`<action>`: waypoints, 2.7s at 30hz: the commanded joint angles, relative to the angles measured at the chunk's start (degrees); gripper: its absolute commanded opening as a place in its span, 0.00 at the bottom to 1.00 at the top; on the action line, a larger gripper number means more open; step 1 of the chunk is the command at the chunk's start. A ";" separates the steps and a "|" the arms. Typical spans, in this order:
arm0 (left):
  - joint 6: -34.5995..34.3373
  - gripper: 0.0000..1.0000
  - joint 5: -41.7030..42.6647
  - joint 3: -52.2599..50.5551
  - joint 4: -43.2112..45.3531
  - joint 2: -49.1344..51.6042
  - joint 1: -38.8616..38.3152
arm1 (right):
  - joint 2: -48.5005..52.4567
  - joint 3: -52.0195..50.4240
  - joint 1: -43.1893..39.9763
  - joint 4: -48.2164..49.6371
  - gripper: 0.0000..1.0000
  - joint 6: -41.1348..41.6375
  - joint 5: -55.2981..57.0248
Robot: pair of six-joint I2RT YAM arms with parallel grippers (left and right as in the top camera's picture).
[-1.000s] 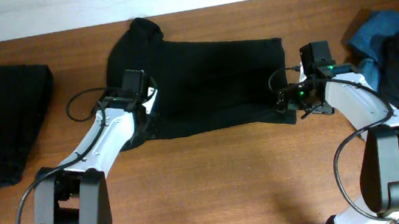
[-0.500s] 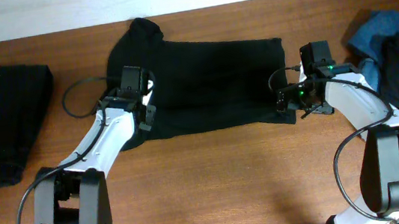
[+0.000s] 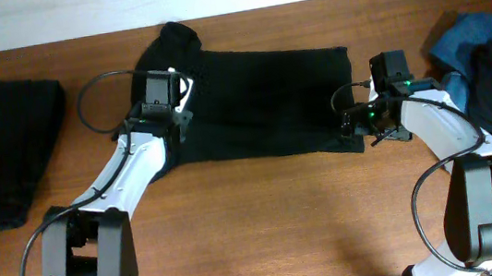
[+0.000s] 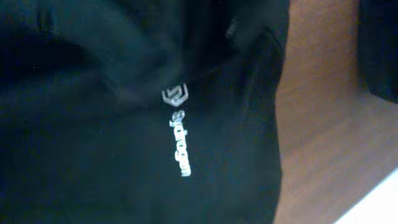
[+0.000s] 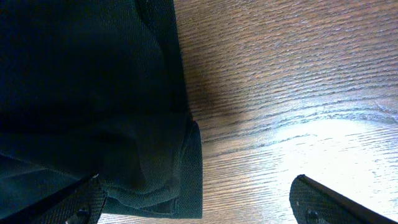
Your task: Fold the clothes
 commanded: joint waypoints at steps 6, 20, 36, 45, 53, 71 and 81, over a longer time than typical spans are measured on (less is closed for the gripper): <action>-0.17 0.99 0.24 4.13 -3.56 0.50 0.31 | 0.42 -0.52 -0.22 0.22 0.99 -0.39 0.07; -9.73 0.76 3.43 9.99 -24.39 0.50 3.02 | 0.42 -0.52 -0.22 0.22 0.99 -0.39 0.04; -7.91 0.55 3.80 9.94 -25.29 3.87 4.09 | 0.42 -0.52 -0.22 0.33 0.99 -0.42 -0.76; -3.91 0.53 3.78 9.94 -24.74 6.32 4.11 | 0.42 -0.52 -0.22 0.37 0.99 -0.42 -0.79; -2.71 0.59 3.74 9.94 -18.73 9.01 5.75 | 0.42 -0.52 -0.22 0.35 0.99 -0.42 -0.79; -8.24 0.69 -4.17 12.04 -4.94 10.01 6.97 | 0.42 -0.52 -0.22 0.63 0.99 -0.42 -0.76; -22.99 0.70 3.67 25.94 -37.59 4.96 6.97 | 0.42 -0.52 -0.22 0.59 0.99 -0.42 -0.79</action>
